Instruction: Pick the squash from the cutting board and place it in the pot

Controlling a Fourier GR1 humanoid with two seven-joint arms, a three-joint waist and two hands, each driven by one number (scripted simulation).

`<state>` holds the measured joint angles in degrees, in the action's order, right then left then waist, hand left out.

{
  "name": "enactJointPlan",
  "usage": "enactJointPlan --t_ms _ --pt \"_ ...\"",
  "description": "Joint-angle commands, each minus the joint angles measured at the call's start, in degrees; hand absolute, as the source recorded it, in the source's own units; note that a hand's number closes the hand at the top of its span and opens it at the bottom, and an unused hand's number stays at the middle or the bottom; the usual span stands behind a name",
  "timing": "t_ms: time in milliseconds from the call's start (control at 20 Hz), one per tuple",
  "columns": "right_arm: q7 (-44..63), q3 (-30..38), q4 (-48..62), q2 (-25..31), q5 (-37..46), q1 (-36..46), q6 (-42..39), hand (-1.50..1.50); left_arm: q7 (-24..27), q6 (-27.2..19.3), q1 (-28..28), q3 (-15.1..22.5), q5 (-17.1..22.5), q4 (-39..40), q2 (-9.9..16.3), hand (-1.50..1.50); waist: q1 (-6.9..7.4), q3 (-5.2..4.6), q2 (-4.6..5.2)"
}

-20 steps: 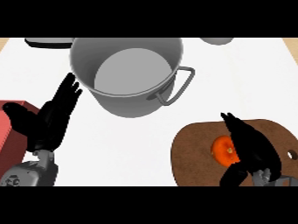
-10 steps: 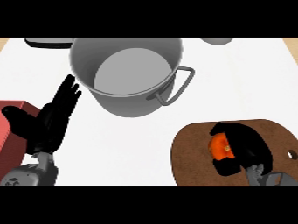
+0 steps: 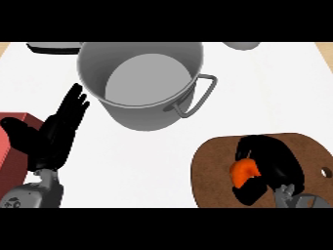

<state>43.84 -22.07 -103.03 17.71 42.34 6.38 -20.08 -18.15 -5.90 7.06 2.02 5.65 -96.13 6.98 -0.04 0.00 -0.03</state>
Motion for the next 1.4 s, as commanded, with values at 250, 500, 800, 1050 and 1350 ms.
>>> enactJointPlan --t_ms 250,500,800,1050,1350 --pt "31.34 0.59 4.9 -17.36 14.98 1.07 15.01 1.5 -0.33 0.25 0.43 -0.13 -0.46 -0.05 0.65 0.0 -0.07 -0.41 -0.4" --pt "39.17 -0.74 5.0 -17.58 28.66 3.3 17.95 1.5 -0.04 -0.2 0.22 0.49 -1.08 0.19 0.09 0.0 -0.41 -0.7 -1.18" --pt "41.32 -3.84 2.81 -17.65 38.84 8.89 17.03 1.5 -0.37 0.55 0.36 0.57 -0.97 0.69 0.62 0.0 0.95 -0.55 -1.05" --pt "41.37 -6.44 1.02 -17.67 47.48 17.26 12.34 1.5 -0.91 -0.34 1.15 1.72 -1.3 0.96 -0.97 0.0 1.88 -0.66 -1.34" --pt "41.38 -6.69 2.42 -17.67 51.71 30.1 8.56 1.5 -0.42 0.74 1.87 2.7 -1.35 1.76 -1.09 0.0 4.49 -0.56 -0.77"
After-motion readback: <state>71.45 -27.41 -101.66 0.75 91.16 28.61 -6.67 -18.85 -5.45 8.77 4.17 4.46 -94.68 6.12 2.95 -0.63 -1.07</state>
